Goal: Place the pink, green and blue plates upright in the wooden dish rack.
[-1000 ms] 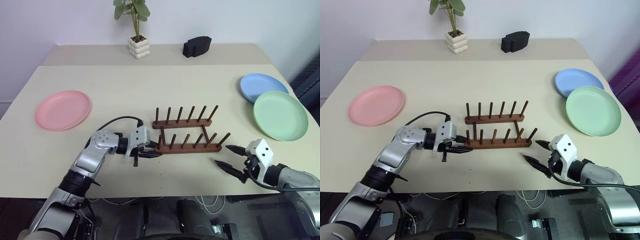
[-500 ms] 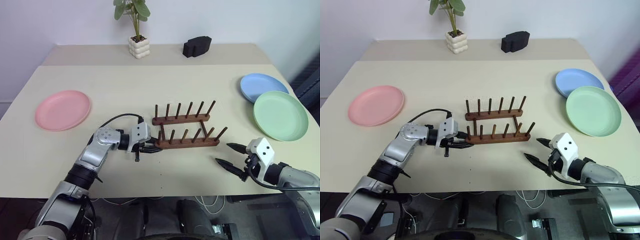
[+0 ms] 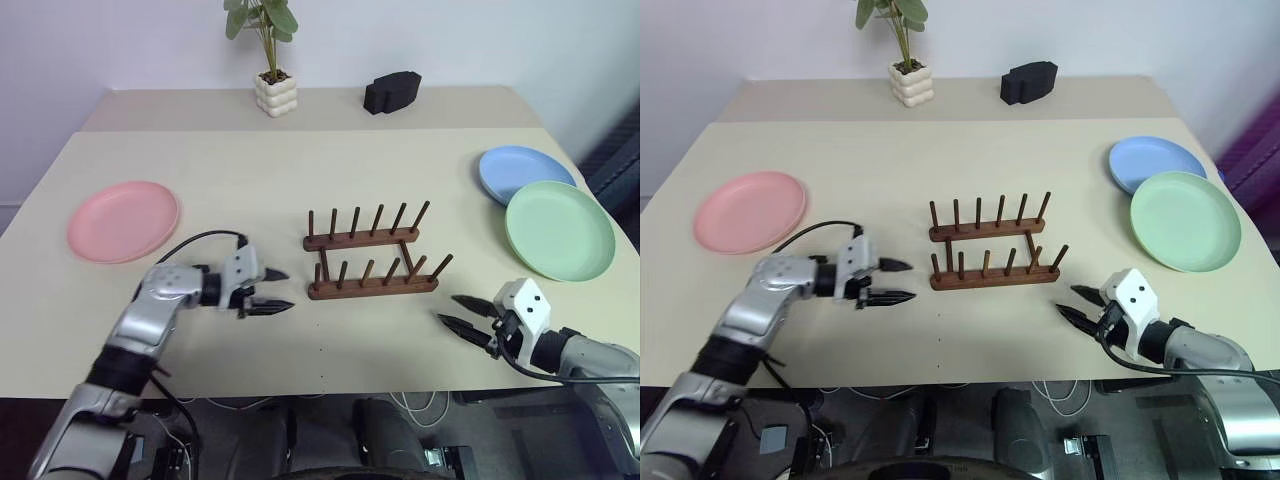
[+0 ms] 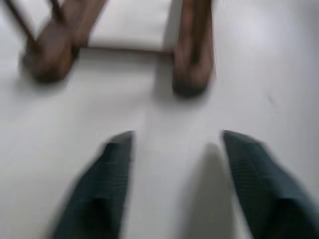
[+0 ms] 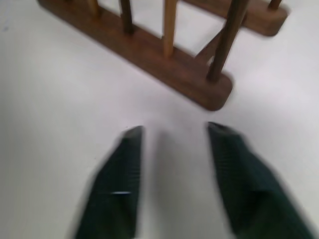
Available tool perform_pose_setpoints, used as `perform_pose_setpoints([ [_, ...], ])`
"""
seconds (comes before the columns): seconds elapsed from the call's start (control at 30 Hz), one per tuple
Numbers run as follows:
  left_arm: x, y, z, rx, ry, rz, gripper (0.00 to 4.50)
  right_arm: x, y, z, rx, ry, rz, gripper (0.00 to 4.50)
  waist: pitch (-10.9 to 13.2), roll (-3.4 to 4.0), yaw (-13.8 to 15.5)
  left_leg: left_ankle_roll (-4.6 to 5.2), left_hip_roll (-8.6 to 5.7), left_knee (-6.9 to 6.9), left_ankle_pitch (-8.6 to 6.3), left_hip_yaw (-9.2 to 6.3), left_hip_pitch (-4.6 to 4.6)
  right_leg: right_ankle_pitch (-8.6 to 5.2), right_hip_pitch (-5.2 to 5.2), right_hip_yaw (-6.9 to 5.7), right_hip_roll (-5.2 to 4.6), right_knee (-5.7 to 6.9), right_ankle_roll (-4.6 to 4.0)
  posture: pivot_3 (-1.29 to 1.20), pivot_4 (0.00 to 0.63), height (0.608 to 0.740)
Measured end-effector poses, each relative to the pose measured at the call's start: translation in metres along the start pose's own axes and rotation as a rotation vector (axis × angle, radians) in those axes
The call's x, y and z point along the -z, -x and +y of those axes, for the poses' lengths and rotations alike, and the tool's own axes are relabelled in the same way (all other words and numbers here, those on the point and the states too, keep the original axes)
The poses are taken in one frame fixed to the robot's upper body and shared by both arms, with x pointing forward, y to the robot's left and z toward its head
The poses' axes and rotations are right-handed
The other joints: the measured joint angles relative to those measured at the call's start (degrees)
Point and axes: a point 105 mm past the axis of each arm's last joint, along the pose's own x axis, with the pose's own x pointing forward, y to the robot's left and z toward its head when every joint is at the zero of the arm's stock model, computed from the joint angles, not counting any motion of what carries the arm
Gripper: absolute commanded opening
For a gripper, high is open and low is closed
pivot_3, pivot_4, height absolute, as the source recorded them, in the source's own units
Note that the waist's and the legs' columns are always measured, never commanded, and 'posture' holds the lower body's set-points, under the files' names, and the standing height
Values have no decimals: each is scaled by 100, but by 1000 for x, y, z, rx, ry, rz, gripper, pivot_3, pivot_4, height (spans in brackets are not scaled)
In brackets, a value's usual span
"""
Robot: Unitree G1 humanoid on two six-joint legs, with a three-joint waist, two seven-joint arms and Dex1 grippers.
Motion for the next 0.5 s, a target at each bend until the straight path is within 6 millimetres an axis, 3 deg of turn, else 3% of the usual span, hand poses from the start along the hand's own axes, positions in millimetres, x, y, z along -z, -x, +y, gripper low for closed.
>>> perform_pose_setpoints([
  [0.03, 0, 0, -5, 16, -1, 1, 642, 0, -1, 1, -7, 4, 1, 5, 0, 0, 11, 0, 0, 1, 0, 0, 1, 0, 5, 0, -3, -5, -1, 0, 150, 740],
  [0.07, 1, -1, -12, 34, 6, 0, 111, -1, -2, 2, -17, 12, 5, 0, 0, 0, 23, 0, -1, 4, 0, 0, 0, -1, 9, 0, -7, -9, -2, 0, 150, 740],
  [0.3, -13, -30, -32, 82, 0, -37, 44, -1, -23, 6, -46, 93, 49, 0, 1, 0, 14, 0, 1, 5, 0, 0, -3, -1, 5, -1, -7, -11, -3, 0, 150, 740],
  [0.5, -24, -57, -23, -15, -13, -63, 44, -3, -41, -6, 17, 171, 70, 0, 1, 0, 18, 0, -4, 8, 0, 1, -5, 1, 3, -2, 7, -8, -1, 0, 150, 740],
])
